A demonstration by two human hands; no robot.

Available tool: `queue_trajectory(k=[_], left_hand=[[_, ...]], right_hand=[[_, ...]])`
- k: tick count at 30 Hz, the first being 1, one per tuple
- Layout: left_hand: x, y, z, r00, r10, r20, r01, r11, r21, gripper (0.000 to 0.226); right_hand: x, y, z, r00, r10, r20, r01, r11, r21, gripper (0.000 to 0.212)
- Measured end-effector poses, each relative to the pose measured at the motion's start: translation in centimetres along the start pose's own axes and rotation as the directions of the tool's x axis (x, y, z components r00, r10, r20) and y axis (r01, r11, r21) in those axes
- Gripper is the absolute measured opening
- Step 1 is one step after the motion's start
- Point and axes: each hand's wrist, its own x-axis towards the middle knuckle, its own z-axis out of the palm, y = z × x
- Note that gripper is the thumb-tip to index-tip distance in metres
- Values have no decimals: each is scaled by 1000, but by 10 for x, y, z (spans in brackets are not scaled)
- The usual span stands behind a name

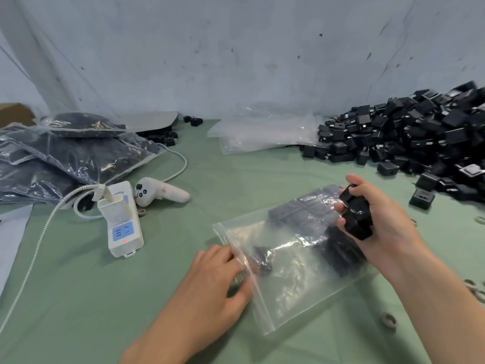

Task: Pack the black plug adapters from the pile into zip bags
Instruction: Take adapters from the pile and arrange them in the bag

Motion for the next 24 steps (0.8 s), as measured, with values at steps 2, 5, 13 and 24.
queue_trajectory(k=[2,5,13,24], left_hand=[[6,3,3,1000,23,4,-23,1000,-7,34],[20,9,8,997,73,28,-74,997,25,40],[49,17,26,996,93,-17,-92,995,31,33],[75,12,36,988,141,-61,-140,990,27,34]], right_hand=[[1,0,0,1000,0,9,0,1000,2,24],[3,0,1,1000,3,9,-3,1000,3,24],[13,-2,2,999,4,34,-3,1000,-23,24],[27,-3,3,999,-20,26,22,997,-74,27]])
